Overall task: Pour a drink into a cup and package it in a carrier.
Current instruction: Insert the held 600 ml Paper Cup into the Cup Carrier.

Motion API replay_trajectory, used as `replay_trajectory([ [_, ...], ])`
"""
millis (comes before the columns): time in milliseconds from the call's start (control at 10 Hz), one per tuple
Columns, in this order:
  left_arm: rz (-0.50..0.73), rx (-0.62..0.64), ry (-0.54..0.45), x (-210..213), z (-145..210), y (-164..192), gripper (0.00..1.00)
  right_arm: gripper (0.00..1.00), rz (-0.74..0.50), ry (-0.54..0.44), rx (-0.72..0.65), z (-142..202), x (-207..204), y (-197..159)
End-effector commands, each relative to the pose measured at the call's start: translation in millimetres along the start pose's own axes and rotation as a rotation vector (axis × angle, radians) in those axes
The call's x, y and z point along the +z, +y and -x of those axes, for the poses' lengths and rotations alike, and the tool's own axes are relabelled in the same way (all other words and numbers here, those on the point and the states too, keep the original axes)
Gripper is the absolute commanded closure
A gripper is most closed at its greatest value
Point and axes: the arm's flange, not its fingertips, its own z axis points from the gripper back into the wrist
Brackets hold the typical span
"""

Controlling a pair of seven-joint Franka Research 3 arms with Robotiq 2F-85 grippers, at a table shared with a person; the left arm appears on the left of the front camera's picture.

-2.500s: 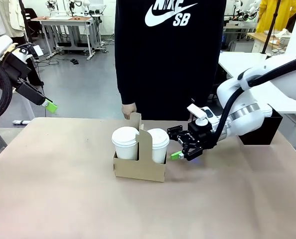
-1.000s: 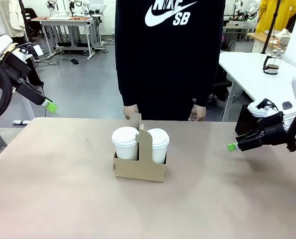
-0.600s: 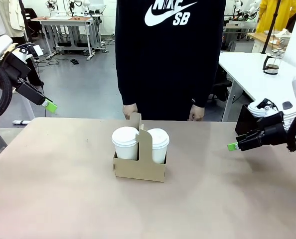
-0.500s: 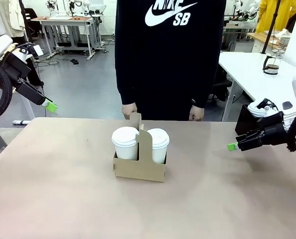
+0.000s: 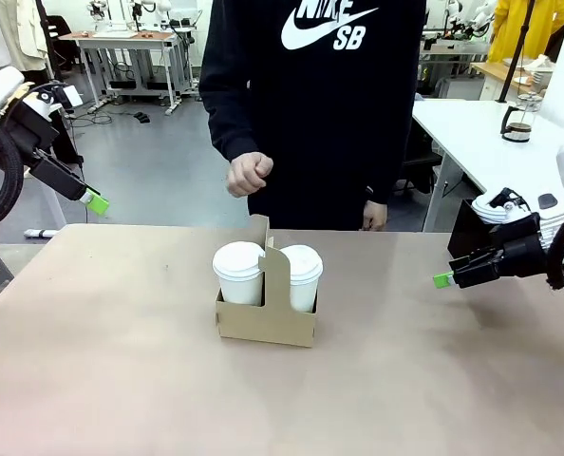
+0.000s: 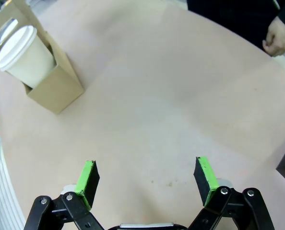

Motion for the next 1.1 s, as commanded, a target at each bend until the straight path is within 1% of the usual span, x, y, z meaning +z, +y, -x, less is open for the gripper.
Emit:
replay_trajectory([
  [0,-0.002,0.013,0.012,2.2,-1.9,-1.1,0.00,0.00,-0.008,-0.009,0.005,-1.1,1.8,0.2],
  [1000,-0.002,0.013,0.012,2.2,-1.9,-1.1,0.00,0.00,-0.008,-0.009,0.005,-1.1,1.8,0.2],
])
